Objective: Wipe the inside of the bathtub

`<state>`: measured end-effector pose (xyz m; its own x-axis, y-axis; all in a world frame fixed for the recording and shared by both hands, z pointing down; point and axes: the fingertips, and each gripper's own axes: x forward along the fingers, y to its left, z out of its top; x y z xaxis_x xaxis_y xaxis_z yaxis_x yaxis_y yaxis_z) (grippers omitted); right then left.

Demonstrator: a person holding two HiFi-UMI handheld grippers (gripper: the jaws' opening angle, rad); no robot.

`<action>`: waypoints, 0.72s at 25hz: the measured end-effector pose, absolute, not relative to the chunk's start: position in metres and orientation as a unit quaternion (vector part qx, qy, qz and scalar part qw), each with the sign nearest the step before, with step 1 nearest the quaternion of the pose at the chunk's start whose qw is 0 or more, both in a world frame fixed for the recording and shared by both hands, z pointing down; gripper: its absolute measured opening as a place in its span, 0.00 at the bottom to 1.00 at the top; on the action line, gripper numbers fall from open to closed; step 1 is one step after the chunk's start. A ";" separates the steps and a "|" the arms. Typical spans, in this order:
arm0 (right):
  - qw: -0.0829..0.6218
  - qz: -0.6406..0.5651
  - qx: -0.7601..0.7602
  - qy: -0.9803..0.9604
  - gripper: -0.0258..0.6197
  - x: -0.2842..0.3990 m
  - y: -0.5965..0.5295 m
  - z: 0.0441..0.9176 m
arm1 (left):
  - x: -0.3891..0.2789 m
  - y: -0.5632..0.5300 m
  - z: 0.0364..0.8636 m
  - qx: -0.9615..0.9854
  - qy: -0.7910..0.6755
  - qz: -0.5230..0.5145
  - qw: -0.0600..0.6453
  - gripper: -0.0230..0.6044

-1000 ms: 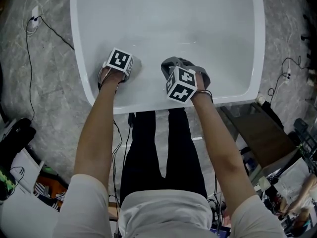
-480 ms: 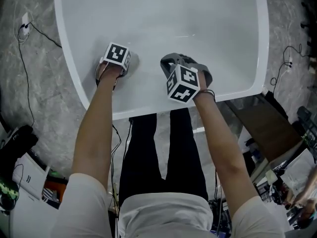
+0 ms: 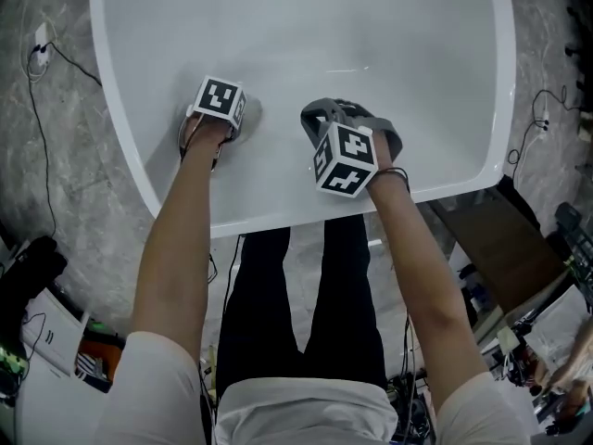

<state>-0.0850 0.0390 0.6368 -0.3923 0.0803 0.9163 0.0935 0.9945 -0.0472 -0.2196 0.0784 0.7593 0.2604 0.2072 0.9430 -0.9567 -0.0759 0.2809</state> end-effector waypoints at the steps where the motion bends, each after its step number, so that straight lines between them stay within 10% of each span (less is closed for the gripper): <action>1: 0.547 -0.014 -0.061 -0.835 0.07 -0.086 0.039 0.638 | -0.220 0.078 0.760 0.536 -0.350 0.498 0.585 0.19; 18: 0.525 -0.021 -0.093 -0.846 0.07 -0.056 0.017 0.648 | -0.214 0.070 0.776 0.512 -0.374 0.505 0.586 0.19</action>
<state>-0.0559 0.0166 0.6477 -0.4312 0.1354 0.8920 0.1797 0.9818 -0.0621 -0.2143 0.0695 0.7763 0.2104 0.2095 0.9549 -0.9744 -0.0338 0.2221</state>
